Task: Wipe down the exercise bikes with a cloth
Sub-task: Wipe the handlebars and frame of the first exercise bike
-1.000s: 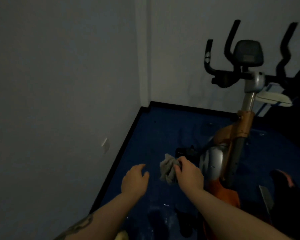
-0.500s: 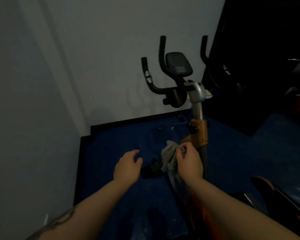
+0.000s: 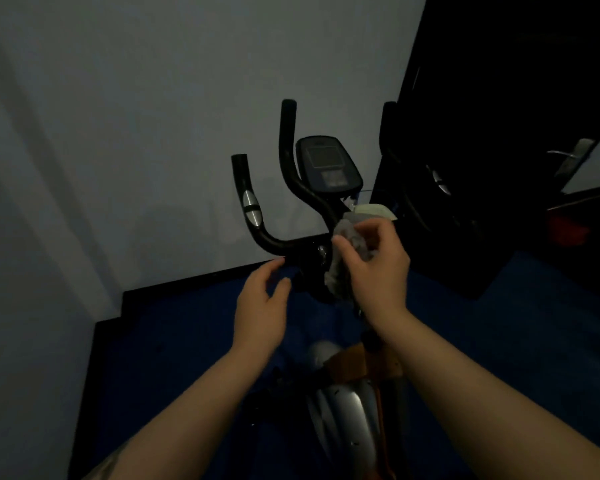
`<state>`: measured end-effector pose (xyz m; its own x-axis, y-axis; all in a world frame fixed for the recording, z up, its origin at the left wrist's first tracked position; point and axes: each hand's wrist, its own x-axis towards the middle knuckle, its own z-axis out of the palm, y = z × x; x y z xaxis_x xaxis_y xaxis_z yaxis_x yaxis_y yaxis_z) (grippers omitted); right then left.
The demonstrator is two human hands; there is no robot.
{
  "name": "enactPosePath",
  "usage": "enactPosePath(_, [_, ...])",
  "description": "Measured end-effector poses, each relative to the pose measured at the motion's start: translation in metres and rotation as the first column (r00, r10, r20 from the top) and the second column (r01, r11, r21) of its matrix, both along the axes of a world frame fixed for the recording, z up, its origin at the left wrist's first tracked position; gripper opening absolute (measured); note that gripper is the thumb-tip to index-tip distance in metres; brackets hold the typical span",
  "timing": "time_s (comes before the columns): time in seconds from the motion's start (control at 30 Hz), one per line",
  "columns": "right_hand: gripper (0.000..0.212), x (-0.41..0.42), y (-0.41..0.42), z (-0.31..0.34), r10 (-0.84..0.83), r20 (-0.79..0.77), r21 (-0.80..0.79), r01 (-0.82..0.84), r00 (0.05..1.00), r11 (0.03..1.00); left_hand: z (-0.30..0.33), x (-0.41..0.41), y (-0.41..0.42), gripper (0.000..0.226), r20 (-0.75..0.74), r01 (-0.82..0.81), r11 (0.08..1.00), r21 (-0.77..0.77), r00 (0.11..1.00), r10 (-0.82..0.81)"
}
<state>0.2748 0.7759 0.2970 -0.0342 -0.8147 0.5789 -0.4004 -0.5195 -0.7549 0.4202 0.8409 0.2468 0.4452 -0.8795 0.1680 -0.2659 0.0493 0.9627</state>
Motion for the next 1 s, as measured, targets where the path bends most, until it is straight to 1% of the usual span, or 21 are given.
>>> enactPosePath(0.03, [0.020, 0.010, -0.010, -0.004, 0.025, -0.055, -0.006, -0.025, 0.998, 1.000, 0.002, 0.000, -0.008, 0.033, -0.042, -0.019, 1.000, -0.021, 0.999, 0.018])
enactPosePath(0.07, [0.016, 0.018, -0.018, -0.011, 0.051, -0.143, 0.007, -0.051, 0.988, 0.999, 0.003, 0.001, -0.014, 0.032, -0.080, -0.033, 0.999, -0.038, 0.996, 0.030])
enactPosePath(0.1, [0.014, 0.023, -0.023, -0.020, 0.058, -0.263, 0.008, -0.058, 0.963, 0.998, 0.003, 0.001, -0.020, 0.031, -0.115, -0.039, 0.998, -0.045, 0.993, 0.034])
enactPosePath(0.13, [0.016, 0.025, -0.027, -0.031, 0.034, -0.386, -0.028, -0.049, 0.922, 0.998, 0.002, 0.001, -0.026, 0.030, -0.151, -0.039, 0.998, -0.050, 0.988, 0.032])
enactPosePath(0.17, [0.018, 0.024, -0.031, -0.040, -0.003, -0.478, -0.096, -0.049, 0.878, 0.994, 0.000, 0.000, -0.031, 0.029, -0.181, -0.036, 0.998, -0.056, 0.983, 0.026])
enactPosePath(0.23, [0.022, 0.020, -0.038, -0.049, -0.031, -0.548, -0.190, -0.088, 0.836, 0.978, -0.002, 0.000, -0.040, 0.027, -0.216, -0.019, 0.997, -0.075, 0.976, 0.002])
enactPosePath(0.3, [0.022, 0.025, -0.043, -0.047, -0.024, -0.556, -0.186, -0.096, 0.831, 0.978, -0.004, -0.001, -0.050, 0.026, -0.235, 0.015, 0.996, -0.083, 0.971, -0.034])
enactPosePath(0.33, [0.021, 0.030, -0.043, -0.046, -0.045, -0.554, -0.182, -0.069, 0.831, 0.981, -0.005, -0.002, -0.054, 0.026, -0.242, 0.033, 0.996, -0.085, 0.969, -0.053])
enactPosePath(0.4, [0.020, 0.040, -0.038, -0.049, -0.103, -0.525, -0.194, -0.001, 0.845, 0.981, -0.007, -0.006, -0.059, 0.025, -0.264, 0.069, 0.992, -0.105, 0.960, -0.095])
enactPosePath(0.47, [0.022, 0.042, -0.027, -0.059, -0.107, -0.475, -0.186, 0.019, 0.873, 0.982, -0.012, -0.007, -0.063, 0.026, -0.290, 0.112, 0.986, -0.126, 0.946, -0.144])
enactPosePath(0.53, [0.025, 0.031, -0.017, -0.067, -0.050, -0.439, -0.145, -0.015, 0.897, 0.989, -0.016, -0.007, -0.064, 0.029, -0.290, 0.162, 0.978, -0.135, 0.937, -0.195])
enactPosePath(0.6, [0.023, 0.016, -0.015, -0.065, 0.045, -0.469, -0.116, -0.112, 0.882, 0.987, -0.020, -0.005, -0.065, 0.031, -0.292, 0.203, 0.970, -0.134, 0.927, -0.234])
enactPosePath(0.67, [0.021, 0.014, -0.022, -0.051, 0.063, -0.484, -0.148, -0.153, 0.873, 0.977, -0.019, -0.001, -0.066, 0.033, -0.282, 0.200, 0.969, -0.143, 0.931, -0.234])
enactPosePath(0.7, [0.021, 0.021, -0.028, -0.044, 0.039, -0.448, -0.152, -0.119, 0.893, 0.981, -0.017, 0.000, -0.067, 0.033, -0.280, 0.186, 0.970, -0.155, 0.934, -0.224])
enactPosePath(0.77, [0.021, 0.041, -0.031, -0.038, -0.048, -0.374, -0.121, 0.003, 0.926, 0.993, -0.015, 0.000, -0.070, 0.035, -0.296, 0.152, 0.975, -0.165, 0.935, -0.196])
enactPosePath(0.8, [0.020, 0.048, -0.026, -0.042, -0.079, -0.367, -0.098, 0.046, 0.927, 0.994, -0.015, 0.000, -0.070, 0.035, -0.312, 0.136, 0.978, -0.157, 0.933, -0.180])
enactPosePath(0.83, [0.019, 0.049, -0.020, -0.049, -0.076, -0.363, -0.071, 0.054, 0.928, 0.996, -0.015, 0.000, -0.070, 0.036, -0.326, 0.126, 0.982, -0.142, 0.930, -0.166])
enactPosePath(0.9, [0.019, 0.033, -0.007, -0.058, 0.028, -0.370, -0.017, -0.036, 0.929, 0.999, -0.015, 0.000, -0.070, 0.037, -0.351, 0.117, 0.986, -0.116, 0.924, -0.151])
enactPosePath(0.93, [0.019, 0.022, -0.005, -0.057, 0.078, -0.406, -0.006, -0.087, 0.911, 0.996, -0.014, -0.002, -0.070, 0.038, -0.359, 0.117, 0.987, -0.113, 0.921, -0.150])
enactPosePath(0.97, [0.019, 0.017, -0.008, -0.052, 0.088, -0.456, -0.018, -0.108, 0.886, 0.994, -0.012, -0.003, -0.070, 0.037, -0.361, 0.118, 0.986, -0.117, 0.920, -0.153])
enactPosePath(1.0, [0.019, 0.018, -0.015, -0.046, 0.061, -0.484, -0.045, -0.094, 0.873, 0.995, -0.011, -0.006, -0.071, 0.037, -0.362, 0.120, 0.985, -0.124, 0.919, -0.158])
